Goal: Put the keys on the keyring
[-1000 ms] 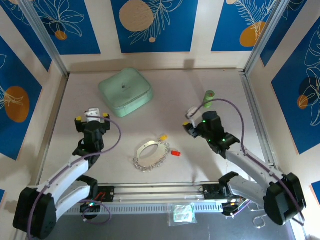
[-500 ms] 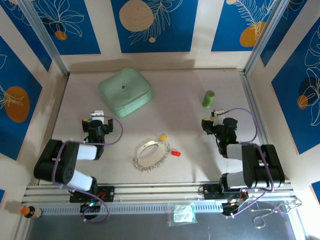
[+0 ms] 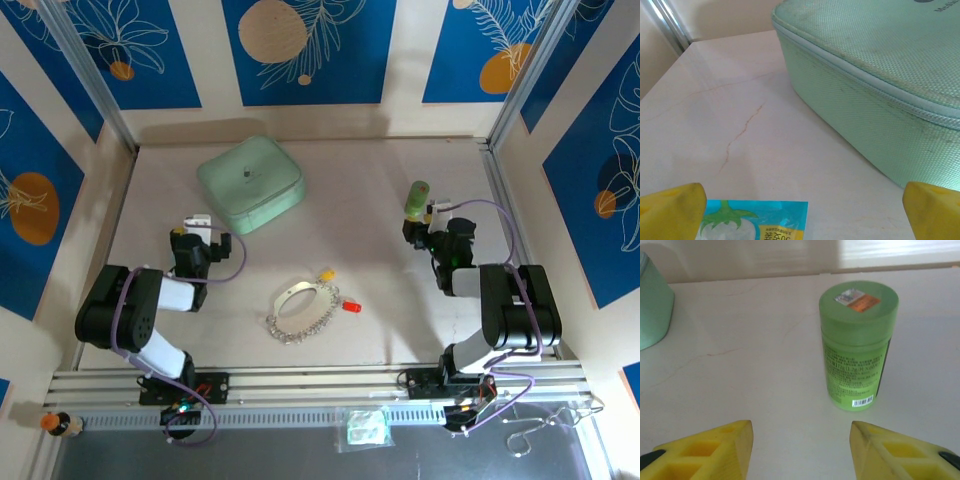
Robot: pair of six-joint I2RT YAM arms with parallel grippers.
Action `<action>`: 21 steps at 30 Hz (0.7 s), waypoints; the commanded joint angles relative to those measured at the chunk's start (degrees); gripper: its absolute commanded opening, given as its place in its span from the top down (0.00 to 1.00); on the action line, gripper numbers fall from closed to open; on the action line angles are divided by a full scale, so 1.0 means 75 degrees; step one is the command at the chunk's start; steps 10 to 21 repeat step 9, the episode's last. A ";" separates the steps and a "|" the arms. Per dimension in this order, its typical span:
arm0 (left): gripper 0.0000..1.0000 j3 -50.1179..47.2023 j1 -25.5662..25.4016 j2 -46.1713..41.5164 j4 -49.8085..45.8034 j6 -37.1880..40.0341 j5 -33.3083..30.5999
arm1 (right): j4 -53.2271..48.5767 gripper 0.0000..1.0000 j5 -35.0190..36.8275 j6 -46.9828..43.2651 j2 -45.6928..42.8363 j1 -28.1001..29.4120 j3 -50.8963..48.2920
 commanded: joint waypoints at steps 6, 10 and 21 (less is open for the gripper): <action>0.00 0.0300 0.0210 -0.0007 -0.0236 -0.0041 0.0780 | -0.0173 0.30 0.0159 0.0098 0.0019 -0.0006 0.0023; 0.00 0.0169 0.0212 -0.0054 -0.0015 0.0007 0.0800 | -0.0159 0.01 0.0339 0.0062 0.0007 0.0052 0.0009; 0.00 0.0169 0.0212 -0.0054 -0.0015 0.0007 0.0800 | -0.0159 0.01 0.0339 0.0062 0.0007 0.0052 0.0009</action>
